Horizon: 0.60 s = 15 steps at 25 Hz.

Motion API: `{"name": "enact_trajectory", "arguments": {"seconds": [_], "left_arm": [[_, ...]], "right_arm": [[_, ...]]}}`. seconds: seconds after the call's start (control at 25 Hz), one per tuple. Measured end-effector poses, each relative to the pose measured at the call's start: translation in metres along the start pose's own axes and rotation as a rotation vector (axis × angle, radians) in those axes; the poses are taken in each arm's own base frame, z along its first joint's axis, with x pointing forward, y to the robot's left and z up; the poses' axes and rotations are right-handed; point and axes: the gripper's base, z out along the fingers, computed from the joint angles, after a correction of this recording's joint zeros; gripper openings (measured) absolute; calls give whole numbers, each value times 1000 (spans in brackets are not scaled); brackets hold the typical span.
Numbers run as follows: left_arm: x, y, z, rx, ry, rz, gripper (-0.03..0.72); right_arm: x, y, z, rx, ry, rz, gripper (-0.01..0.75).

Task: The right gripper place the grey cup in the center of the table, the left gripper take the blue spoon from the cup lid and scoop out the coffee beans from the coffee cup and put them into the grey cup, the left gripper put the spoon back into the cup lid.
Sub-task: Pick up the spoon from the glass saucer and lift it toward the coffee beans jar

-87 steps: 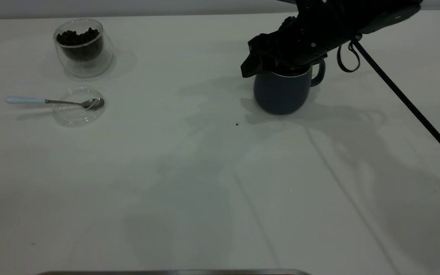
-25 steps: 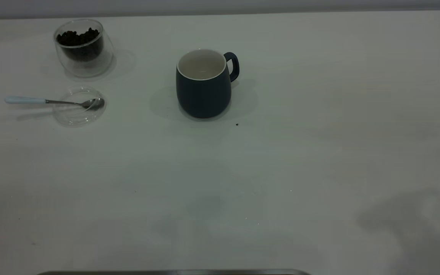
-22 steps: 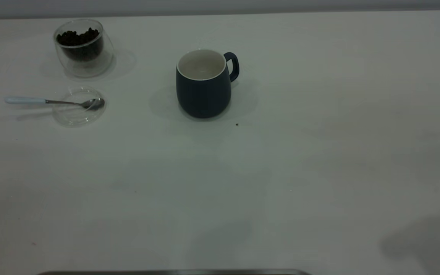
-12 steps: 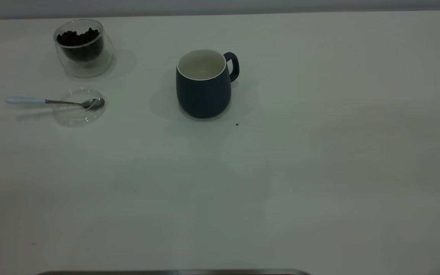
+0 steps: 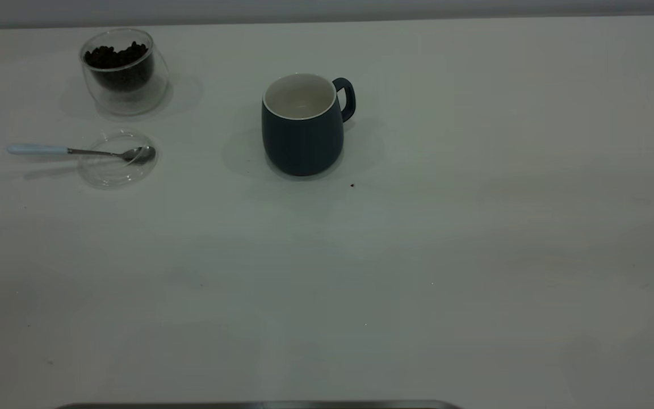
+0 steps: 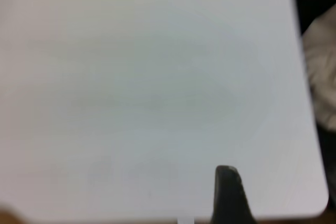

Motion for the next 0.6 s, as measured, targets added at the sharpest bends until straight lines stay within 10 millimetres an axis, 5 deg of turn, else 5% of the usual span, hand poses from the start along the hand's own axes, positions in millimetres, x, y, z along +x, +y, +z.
{"name": "enact_trajectory", "arguments": {"seconds": [0.12,0.6], "left_arm": [[0,0,0,0,0,0,408],[0,0,0,0,0,0,408]], "right_arm": [[12,-2,-14,33,-108,41,453],[13,-1,-15,52,-111,11,453]]}}
